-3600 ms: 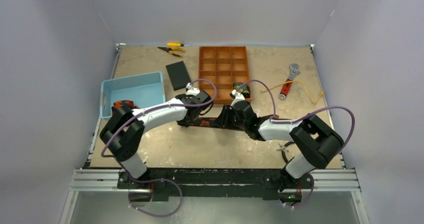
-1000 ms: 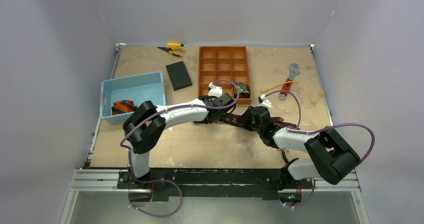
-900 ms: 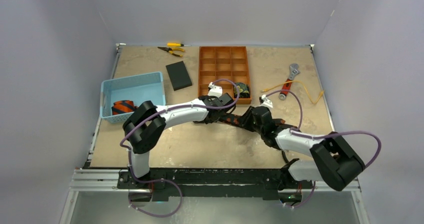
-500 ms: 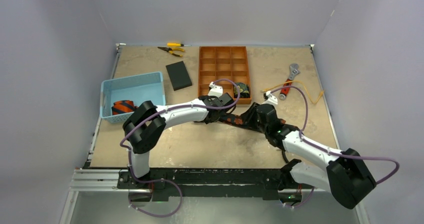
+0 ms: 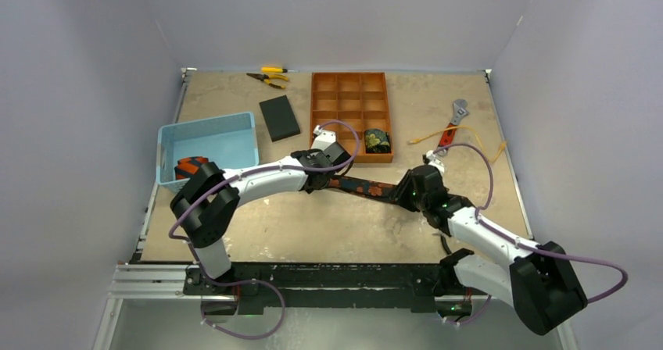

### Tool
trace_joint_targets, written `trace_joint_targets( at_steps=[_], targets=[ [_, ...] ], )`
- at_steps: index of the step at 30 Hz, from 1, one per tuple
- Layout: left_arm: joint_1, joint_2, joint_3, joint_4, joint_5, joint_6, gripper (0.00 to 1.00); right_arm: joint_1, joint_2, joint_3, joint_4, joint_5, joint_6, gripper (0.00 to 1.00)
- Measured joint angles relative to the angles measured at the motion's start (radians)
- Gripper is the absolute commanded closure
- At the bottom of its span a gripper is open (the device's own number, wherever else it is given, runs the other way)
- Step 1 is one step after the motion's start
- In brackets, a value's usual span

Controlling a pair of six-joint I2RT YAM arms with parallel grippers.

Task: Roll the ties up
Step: Roll the tie at the center of the board.

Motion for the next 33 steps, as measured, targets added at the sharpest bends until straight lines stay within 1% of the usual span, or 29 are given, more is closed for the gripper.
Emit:
trace_joint_targets(
  at_steps=[4,7,14,17,22,28,30,33],
  targets=[
    [-0.002,-0.003,-0.037,0.043,0.012,0.005,1.00,0.000,0.031,-0.044,-0.007,-0.050,0.049,0.64],
    [-0.003,-0.009,-0.056,0.069,0.017,0.005,1.00,0.000,0.063,-0.051,0.032,-0.058,0.096,0.65],
    [-0.003,-0.010,-0.058,0.077,0.021,0.005,1.00,-0.005,0.190,0.033,0.058,-0.008,0.140,0.65],
    [-0.002,-0.010,-0.058,0.077,0.021,0.005,1.00,-0.018,0.230,0.076,0.038,0.035,0.126,0.65],
    [-0.002,-0.010,-0.058,0.077,0.021,0.005,1.00,-0.061,0.294,0.151,-0.013,0.112,0.048,0.65],
    [-0.002,-0.007,-0.058,0.092,0.021,0.004,1.00,-0.131,0.349,0.206,-0.026,0.122,-0.021,0.67],
    [-0.002,-0.004,-0.057,0.097,0.021,0.004,1.00,-0.139,0.347,0.212,-0.032,0.122,-0.040,0.65],
    [-0.002,0.000,-0.057,0.101,0.021,0.003,1.00,-0.139,0.283,0.212,-0.051,0.119,-0.074,0.54]
  ],
)
